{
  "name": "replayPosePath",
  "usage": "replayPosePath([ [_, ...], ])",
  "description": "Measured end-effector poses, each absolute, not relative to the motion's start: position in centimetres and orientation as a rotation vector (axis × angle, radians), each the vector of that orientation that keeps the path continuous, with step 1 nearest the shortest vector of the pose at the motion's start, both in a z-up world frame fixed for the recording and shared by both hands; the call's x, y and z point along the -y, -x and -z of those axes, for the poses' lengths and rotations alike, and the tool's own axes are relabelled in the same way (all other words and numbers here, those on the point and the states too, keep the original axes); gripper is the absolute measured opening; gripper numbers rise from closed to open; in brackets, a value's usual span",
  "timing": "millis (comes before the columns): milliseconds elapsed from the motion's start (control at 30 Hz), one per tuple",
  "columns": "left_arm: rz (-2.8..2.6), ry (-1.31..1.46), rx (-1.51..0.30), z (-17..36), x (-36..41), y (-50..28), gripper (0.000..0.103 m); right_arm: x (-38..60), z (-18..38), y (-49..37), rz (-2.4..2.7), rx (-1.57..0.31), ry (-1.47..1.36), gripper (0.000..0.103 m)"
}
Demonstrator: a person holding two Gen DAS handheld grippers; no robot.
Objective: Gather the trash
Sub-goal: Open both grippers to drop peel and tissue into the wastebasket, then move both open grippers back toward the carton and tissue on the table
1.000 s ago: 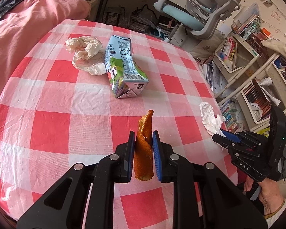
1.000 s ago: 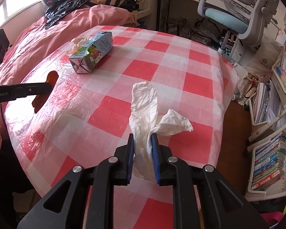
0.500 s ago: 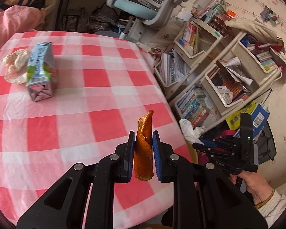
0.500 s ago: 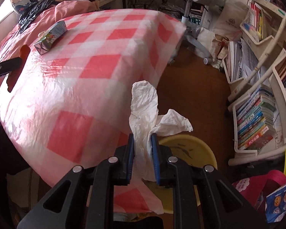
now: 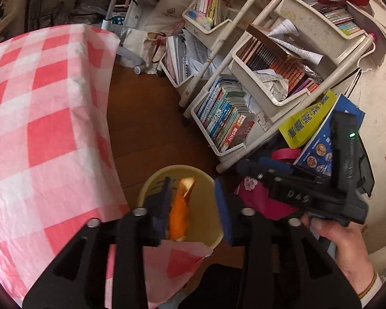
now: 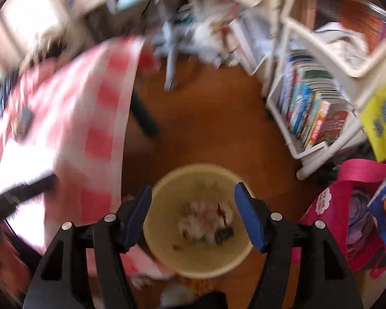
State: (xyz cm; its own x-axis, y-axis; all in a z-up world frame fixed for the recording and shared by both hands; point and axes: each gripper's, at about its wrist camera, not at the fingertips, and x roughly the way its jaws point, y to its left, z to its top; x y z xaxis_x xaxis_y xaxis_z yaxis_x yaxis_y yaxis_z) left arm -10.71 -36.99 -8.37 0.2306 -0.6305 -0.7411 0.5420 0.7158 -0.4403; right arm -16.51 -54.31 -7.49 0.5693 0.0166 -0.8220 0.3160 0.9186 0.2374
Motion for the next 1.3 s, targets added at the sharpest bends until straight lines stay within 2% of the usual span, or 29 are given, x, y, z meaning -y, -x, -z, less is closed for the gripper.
replayPosePath([
  [33, 0.78, 0.094, -1.065, 8.4, 37.5, 10.8, 0.063, 54.6, 6.9, 16.7, 0.187, -0.913, -0.405, 0.066],
  [267, 0.726, 0.088, -0.978, 5.6, 35.5, 10.7, 0.076, 51.8, 4.8, 15.7, 0.115, -0.793, -0.33, 0.071],
  [333, 0.686, 0.076, -0.93, 4.1, 33.2, 10.6, 0.083, 50.8, 4.6, 15.2, 0.087, -0.783, -0.296, 0.072],
  [533, 0.503, 0.046, -0.804, 0.1, 23.6, 9.0, 0.092, 47.2, 3.5, 13.7, 0.025, -0.769, -0.203, 0.076],
  [667, 0.345, 0.075, -0.755, -0.8, 16.8, 6.2, 0.094, 44.1, 3.5, 12.2, -0.014, -0.774, -0.154, 0.078],
  [800, 0.176, 0.19, -0.742, 0.4, 9.9, 4.5, 0.094, 41.0, 3.5, 10.3, -0.058, -0.773, -0.116, 0.081],
  [933, 0.068, 0.245, -0.786, 1.6, 5.0, 3.2, 0.094, 38.2, 3.9, 8.5, -0.099, -0.789, -0.106, 0.082],
  [1300, 0.027, 0.306, -0.852, 3.3, -0.7, 1.3, 0.094, 30.3, 5.2, 5.0, -0.192, -0.825, 0.018, 0.084],
])
